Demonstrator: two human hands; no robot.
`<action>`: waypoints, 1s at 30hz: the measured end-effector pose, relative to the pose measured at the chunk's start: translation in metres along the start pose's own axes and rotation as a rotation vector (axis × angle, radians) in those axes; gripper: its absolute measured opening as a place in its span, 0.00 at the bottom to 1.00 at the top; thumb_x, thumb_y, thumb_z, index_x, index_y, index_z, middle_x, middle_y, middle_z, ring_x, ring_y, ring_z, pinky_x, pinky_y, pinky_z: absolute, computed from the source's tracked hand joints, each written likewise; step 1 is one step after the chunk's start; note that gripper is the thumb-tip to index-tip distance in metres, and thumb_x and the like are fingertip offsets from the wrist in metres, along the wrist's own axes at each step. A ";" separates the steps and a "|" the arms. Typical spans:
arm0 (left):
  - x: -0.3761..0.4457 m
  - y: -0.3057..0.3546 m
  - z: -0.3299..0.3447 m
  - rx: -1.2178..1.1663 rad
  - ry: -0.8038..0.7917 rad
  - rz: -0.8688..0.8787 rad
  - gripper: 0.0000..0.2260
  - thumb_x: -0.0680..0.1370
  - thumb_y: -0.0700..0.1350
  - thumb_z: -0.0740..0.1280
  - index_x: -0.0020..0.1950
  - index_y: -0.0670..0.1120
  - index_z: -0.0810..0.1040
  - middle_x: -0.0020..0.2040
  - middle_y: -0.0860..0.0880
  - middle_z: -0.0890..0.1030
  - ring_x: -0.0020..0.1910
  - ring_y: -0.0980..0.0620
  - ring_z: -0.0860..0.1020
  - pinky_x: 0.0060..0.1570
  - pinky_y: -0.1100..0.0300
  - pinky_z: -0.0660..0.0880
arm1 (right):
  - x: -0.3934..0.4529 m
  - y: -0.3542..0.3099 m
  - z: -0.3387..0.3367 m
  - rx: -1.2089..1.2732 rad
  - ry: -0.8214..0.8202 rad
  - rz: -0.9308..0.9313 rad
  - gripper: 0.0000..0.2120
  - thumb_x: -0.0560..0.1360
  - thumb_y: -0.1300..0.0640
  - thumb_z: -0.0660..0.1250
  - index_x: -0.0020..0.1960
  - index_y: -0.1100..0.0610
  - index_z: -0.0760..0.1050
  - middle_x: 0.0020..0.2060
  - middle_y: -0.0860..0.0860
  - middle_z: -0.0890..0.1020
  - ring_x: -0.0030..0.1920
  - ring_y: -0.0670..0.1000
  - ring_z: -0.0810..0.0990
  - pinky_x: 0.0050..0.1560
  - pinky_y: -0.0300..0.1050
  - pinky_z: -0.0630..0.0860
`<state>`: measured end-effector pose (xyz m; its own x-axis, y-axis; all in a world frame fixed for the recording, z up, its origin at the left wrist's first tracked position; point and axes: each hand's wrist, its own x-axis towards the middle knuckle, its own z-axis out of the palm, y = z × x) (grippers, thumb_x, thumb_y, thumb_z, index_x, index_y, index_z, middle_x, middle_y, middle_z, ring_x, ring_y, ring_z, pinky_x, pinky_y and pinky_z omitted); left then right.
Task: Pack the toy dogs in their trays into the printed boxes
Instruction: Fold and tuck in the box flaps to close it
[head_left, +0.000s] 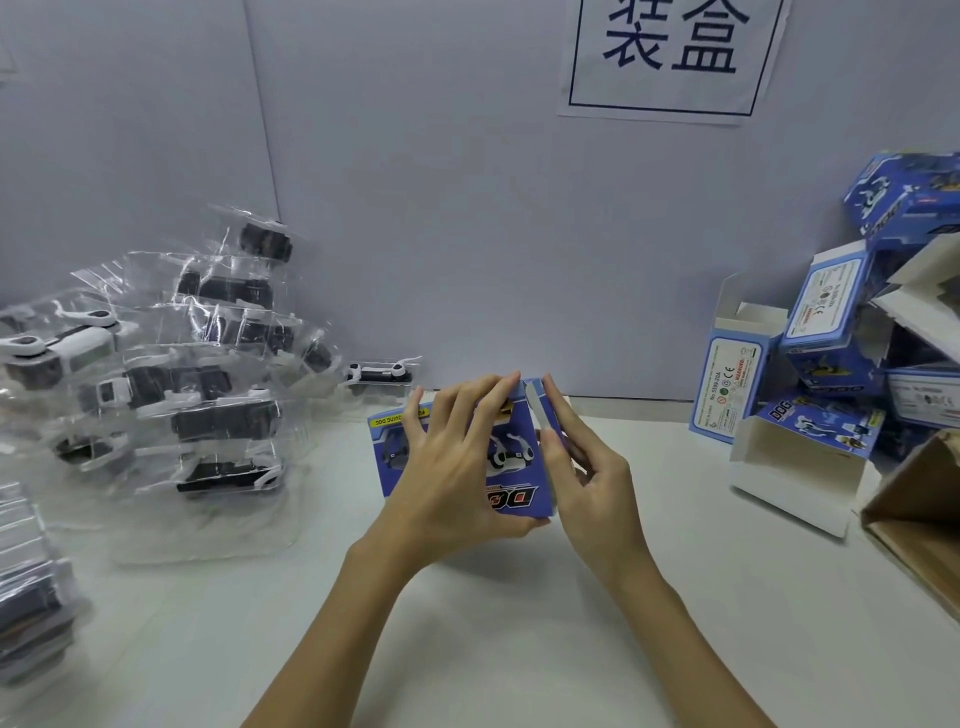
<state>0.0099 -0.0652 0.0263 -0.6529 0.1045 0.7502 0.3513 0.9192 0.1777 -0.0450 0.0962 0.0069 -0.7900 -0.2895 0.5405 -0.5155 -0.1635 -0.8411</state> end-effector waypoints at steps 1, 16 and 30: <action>0.000 0.000 0.000 0.003 -0.002 0.000 0.55 0.63 0.67 0.80 0.82 0.45 0.62 0.76 0.48 0.69 0.75 0.46 0.68 0.74 0.27 0.57 | 0.000 0.001 0.000 -0.004 0.002 -0.004 0.24 0.81 0.48 0.66 0.74 0.30 0.70 0.65 0.40 0.81 0.66 0.50 0.82 0.47 0.45 0.86; -0.001 0.000 0.013 0.063 0.062 0.092 0.36 0.66 0.66 0.75 0.71 0.59 0.69 0.77 0.45 0.68 0.76 0.43 0.66 0.72 0.29 0.60 | -0.003 0.001 0.006 -0.066 -0.043 -0.037 0.24 0.87 0.53 0.56 0.81 0.40 0.62 0.75 0.38 0.71 0.73 0.46 0.74 0.59 0.50 0.84; 0.002 -0.001 -0.001 -0.119 0.168 -0.032 0.32 0.66 0.68 0.76 0.66 0.59 0.73 0.77 0.48 0.69 0.76 0.48 0.67 0.72 0.40 0.63 | 0.001 -0.008 -0.004 0.078 -0.078 0.035 0.22 0.82 0.50 0.65 0.76 0.46 0.73 0.71 0.47 0.79 0.71 0.53 0.78 0.55 0.45 0.84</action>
<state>0.0087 -0.0665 0.0287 -0.5473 0.0017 0.8369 0.4157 0.8685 0.2701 -0.0431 0.1010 0.0139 -0.7772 -0.3679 0.5105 -0.4586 -0.2244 -0.8598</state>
